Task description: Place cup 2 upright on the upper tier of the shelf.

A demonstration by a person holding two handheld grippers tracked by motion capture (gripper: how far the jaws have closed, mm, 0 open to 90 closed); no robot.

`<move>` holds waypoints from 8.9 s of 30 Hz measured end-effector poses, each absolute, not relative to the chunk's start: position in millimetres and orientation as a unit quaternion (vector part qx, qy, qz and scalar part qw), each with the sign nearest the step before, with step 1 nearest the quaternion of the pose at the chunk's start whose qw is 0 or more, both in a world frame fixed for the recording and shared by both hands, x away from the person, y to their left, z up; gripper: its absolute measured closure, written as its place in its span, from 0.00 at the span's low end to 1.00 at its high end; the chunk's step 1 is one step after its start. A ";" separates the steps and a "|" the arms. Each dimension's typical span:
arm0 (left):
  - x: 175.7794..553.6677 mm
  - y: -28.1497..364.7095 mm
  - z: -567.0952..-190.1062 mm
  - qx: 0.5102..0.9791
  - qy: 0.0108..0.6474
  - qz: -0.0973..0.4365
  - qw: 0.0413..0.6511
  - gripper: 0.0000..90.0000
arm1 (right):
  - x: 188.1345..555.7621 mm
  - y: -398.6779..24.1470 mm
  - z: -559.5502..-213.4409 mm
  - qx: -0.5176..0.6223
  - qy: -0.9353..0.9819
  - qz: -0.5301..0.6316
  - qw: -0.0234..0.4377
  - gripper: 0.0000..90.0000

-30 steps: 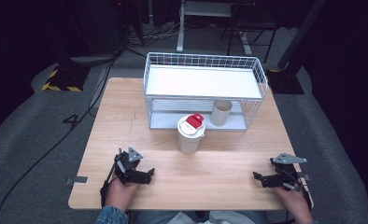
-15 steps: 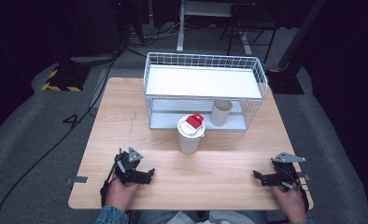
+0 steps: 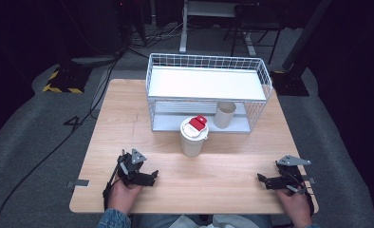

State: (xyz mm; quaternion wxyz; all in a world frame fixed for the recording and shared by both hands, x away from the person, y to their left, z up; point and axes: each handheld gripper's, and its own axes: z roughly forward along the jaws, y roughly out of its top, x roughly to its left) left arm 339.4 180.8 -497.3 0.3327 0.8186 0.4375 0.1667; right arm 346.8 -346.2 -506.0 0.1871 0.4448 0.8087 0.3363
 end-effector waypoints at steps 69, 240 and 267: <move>400.3 81.6 -471.6 0.757 0.324 0.138 0.550 0.00 | 353.3 -346.3 -505.9 0.424 0.820 0.340 0.179 0.00; 465.4 70.7 -260.0 0.719 0.331 0.203 0.576 0.12 | 353.4 -345.9 -506.0 0.426 0.819 0.339 0.180 0.00; 523.8 40.7 -279.7 0.696 0.398 0.232 0.551 0.12 | 353.4 -345.8 -506.0 0.427 0.818 0.341 0.180 0.00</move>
